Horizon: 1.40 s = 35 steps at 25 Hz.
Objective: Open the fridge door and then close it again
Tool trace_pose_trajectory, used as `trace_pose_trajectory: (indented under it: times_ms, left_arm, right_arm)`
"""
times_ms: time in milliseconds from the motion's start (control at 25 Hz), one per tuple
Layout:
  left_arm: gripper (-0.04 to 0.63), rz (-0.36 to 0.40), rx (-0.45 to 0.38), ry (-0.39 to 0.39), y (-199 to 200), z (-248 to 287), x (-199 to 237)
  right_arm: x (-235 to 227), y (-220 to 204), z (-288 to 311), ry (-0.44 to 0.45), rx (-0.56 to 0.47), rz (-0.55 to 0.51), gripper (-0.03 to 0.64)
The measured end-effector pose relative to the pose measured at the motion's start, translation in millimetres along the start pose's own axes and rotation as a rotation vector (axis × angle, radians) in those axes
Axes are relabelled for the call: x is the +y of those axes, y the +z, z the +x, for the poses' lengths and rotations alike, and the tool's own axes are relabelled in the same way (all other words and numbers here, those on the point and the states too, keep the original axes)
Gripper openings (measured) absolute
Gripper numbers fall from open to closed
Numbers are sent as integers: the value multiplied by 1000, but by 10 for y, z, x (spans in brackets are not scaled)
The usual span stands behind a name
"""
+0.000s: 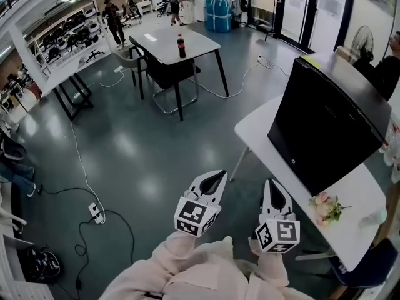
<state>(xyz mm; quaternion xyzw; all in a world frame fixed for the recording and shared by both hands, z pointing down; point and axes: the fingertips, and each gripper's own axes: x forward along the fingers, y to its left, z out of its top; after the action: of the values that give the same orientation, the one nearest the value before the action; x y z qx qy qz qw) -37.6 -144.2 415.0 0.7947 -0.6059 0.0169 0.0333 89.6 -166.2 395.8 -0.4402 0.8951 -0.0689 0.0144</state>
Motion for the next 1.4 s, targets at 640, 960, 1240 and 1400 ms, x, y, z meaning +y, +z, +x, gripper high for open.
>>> trace_pose_trajectory:
  times_ms: [640,960,1240,1400]
  left_arm:
    - [11,-4,2,-31,-93,1028,110]
    - [11,14,-22,-104,93,1523,303]
    - [11,32,-34,-257,268,2210,400]
    - [11,48,-37,-338,415,2499,439]
  right_arm:
    - [-602,17,791,53,14,-67,9]
    - [-790,245,1236,48,14,-197,11]
    - [-1111,657,1666,-61,-44,-351,11]
    - [-1302,899,1815,-156,-53,-417,11]
